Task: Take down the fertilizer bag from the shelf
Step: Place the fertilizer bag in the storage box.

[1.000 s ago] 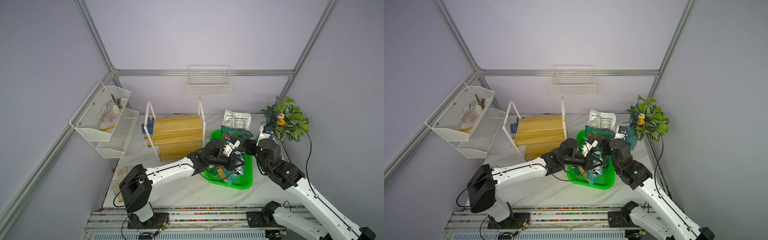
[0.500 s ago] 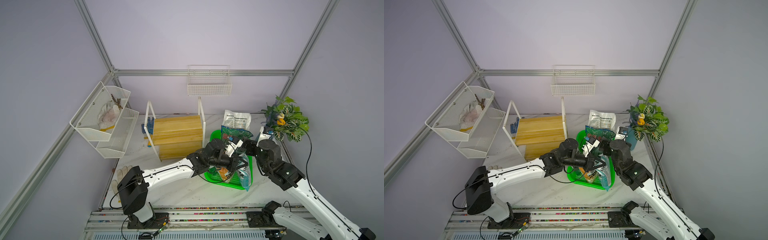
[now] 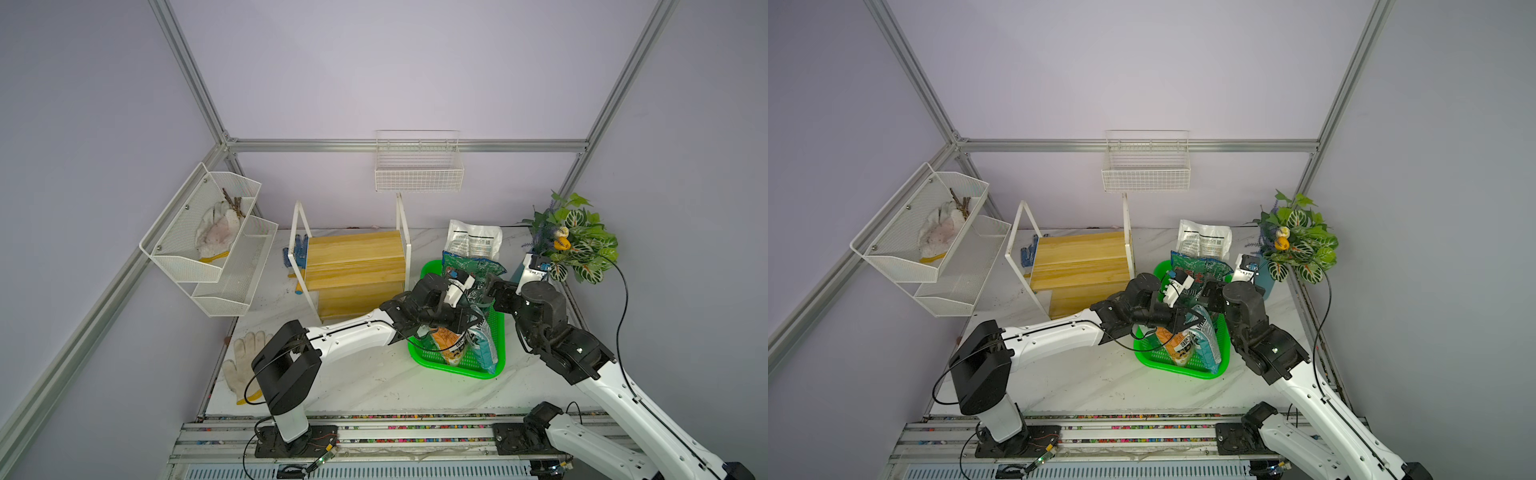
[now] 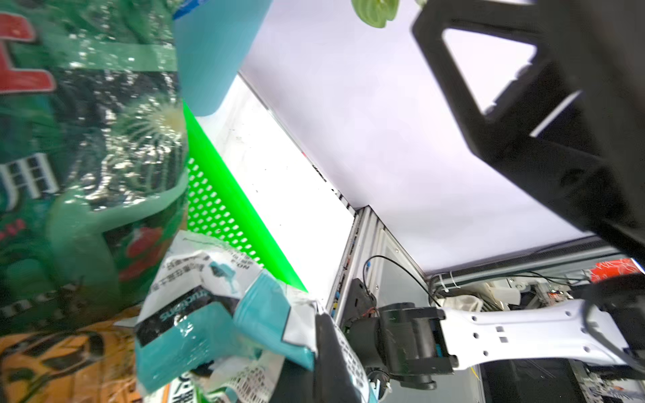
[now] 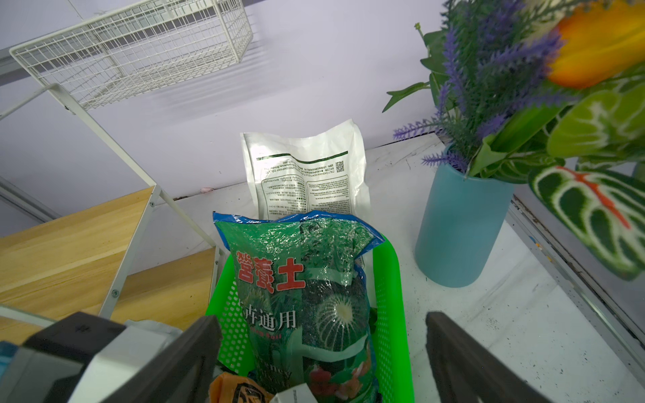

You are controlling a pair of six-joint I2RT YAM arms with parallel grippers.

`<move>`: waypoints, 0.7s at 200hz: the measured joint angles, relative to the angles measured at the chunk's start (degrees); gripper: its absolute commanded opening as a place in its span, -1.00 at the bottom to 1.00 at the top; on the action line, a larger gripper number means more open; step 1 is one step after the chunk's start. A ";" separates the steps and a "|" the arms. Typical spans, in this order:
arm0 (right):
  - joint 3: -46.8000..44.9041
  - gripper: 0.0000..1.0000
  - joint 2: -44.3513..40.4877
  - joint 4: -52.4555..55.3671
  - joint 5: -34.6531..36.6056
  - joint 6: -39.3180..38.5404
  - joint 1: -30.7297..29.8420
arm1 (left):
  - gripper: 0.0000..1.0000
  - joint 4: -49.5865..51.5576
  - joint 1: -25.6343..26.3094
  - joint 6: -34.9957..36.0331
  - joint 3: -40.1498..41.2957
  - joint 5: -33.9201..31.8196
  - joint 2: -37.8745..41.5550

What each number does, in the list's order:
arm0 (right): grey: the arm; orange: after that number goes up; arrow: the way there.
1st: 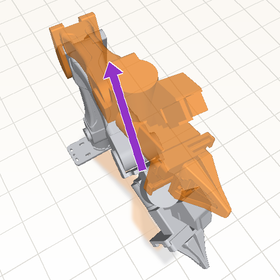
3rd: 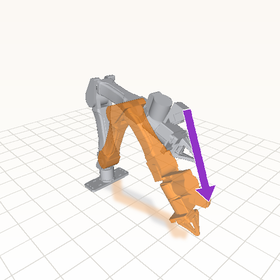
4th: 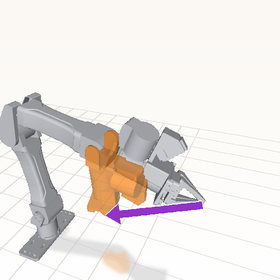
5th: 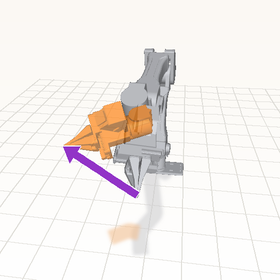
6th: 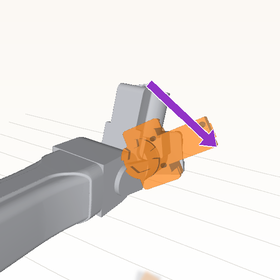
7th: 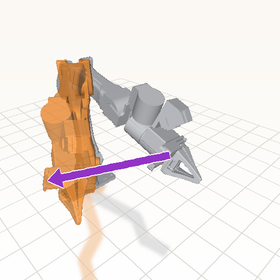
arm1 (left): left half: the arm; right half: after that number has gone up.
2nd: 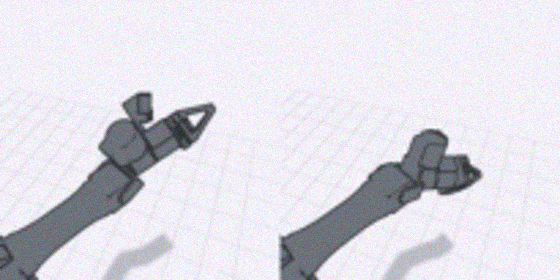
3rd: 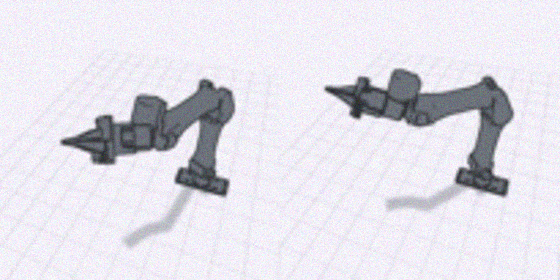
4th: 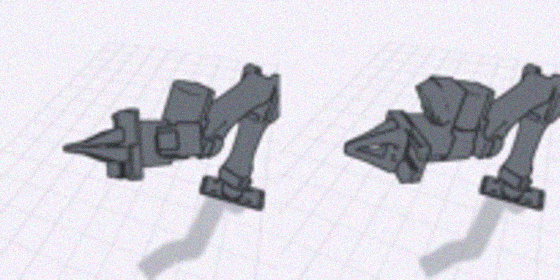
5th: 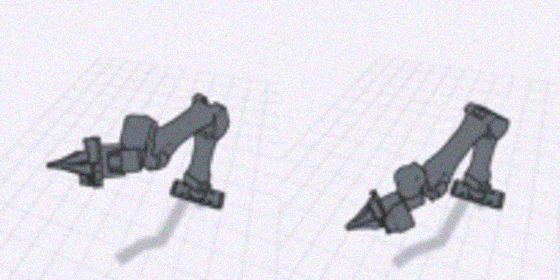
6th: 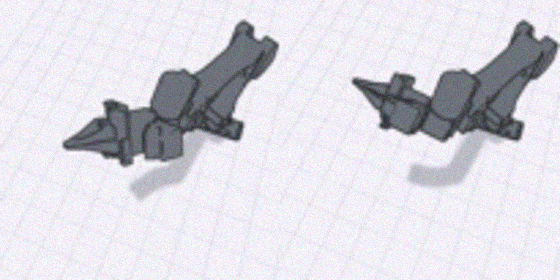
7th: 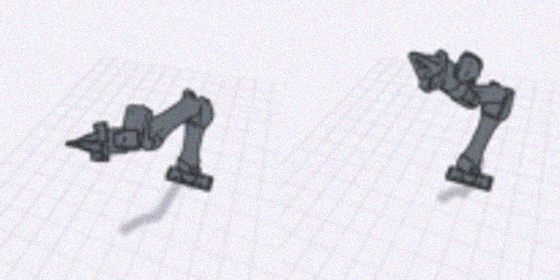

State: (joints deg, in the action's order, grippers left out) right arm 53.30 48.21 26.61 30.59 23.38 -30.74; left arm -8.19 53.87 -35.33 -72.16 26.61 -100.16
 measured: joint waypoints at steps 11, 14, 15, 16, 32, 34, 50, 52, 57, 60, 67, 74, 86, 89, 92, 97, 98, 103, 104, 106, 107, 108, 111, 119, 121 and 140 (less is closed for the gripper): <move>0.00 0.93 0.00 0.00 0.00 -0.02 0.00 | -1.00 0.85 -0.68 0.55 0.00 -0.61 -0.37; 0.00 0.92 0.02 0.00 0.00 -0.02 0.00 | -1.00 1.16 -0.81 0.85 0.00 -0.85 -0.46; 0.00 0.93 0.02 0.02 0.00 -0.02 0.00 | -1.00 1.25 -0.83 0.92 0.00 -0.92 -0.48; 0.00 0.93 0.02 0.00 0.00 0.00 0.00 | -1.00 1.40 -0.87 1.05 0.00 -1.07 -0.52; 0.00 0.92 0.04 0.00 0.00 -0.02 0.02 | -1.00 3.28 -1.16 2.91 0.00 -2.23 -0.72; 0.00 0.92 0.04 0.00 0.00 -0.02 0.00 | -1.00 3.61 -1.16 3.23 0.00 -2.43 -0.74; 0.00 0.93 0.07 0.00 0.00 -0.02 0.02 | -1.00 5.40 -1.14 5.51 0.00 -3.32 -0.74; 0.00 0.93 0.07 0.00 0.00 -0.02 0.02 | -1.00 5.49 -1.14 5.66 0.00 -3.37 -0.74; 0.00 0.92 0.07 0.00 0.00 -0.02 0.02 | -1.00 6.01 -1.14 6.32 -0.02 -3.41 -0.74; 0.00 0.93 0.07 0.00 0.00 -0.04 0.00 | -1.00 6.19 -1.14 6.64 -0.02 -3.41 -0.74; 0.00 0.93 0.07 0.00 0.00 -0.04 0.02 | -1.00 6.67 -1.14 7.21 -0.04 -3.37 -0.74; -0.02 0.93 0.09 0.00 0.02 -0.04 0.00 | -1.00 7.15 -1.14 7.65 -0.22 -3.19 -0.81; -0.07 0.93 0.17 -0.04 0.02 -0.07 0.02 | -1.00 7.67 -1.14 8.07 -0.87 -2.40 -1.25; -0.11 0.93 0.22 -0.04 0.02 -0.04 0.02 | -1.00 7.78 -1.11 8.13 -1.05 -1.97 -1.46; -0.15 0.93 0.28 -0.02 0.02 -0.04 0.00 | -1.00 7.85 -1.11 8.17 -1.20 -1.86 -1.60; -0.24 0.93 0.42 -0.07 0.02 -0.04 0.00 | -1.00 7.93 -1.07 8.20 -1.44 -1.33 -1.92; -0.26 0.93 0.44 -0.07 0.00 -0.04 0.00 | -1.00 7.93 -1.07 8.22 -1.46 -1.27 -1.97; -0.37 0.93 0.52 -0.09 0.00 -0.04 0.02 | -1.00 8.00 -1.01 8.28 -1.77 -0.76 -2.40; -0.39 0.93 0.55 -0.09 0.00 -0.04 0.00 | -1.00 8.00 -0.98 8.28 -1.79 -0.70 -2.47; -0.46 0.93 0.57 -0.09 0.00 -0.04 0.02 | -1.00 8.00 -0.94 8.35 -1.88 -0.52 -2.60; -0.50 0.93 0.59 -0.11 0.00 -0.04 0.02 | -1.00 8.00 -0.92 8.35 -1.92 -0.44 -2.67; -0.52 0.93 0.59 -0.09 0.00 -0.04 0.02 | -1.00 8.00 -0.87 8.37 -1.99 -0.33 -2.82; -0.63 0.93 0.68 -0.09 0.00 -0.04 0.02 | -1.00 8.04 -0.79 8.37 -2.12 -0.07 -3.06; -0.85 0.93 0.81 -0.09 -0.02 -0.02 0.02 | -1.00 8.07 -0.55 8.37 -2.58 0.68 -3.93; -0.90 0.93 0.83 -0.09 -0.04 -0.02 0.02 | -1.00 8.07 -0.46 8.37 -2.71 0.90 -4.22; -1.22 0.93 1.07 -0.11 -0.07 -0.02 0.02 | -1.00 8.37 0.50 8.37 -4.20 2.86 -6.51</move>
State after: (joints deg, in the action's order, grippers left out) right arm 52.07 49.28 26.50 30.52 23.35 -30.72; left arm 0.19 54.37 -26.96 -76.36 29.47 -106.67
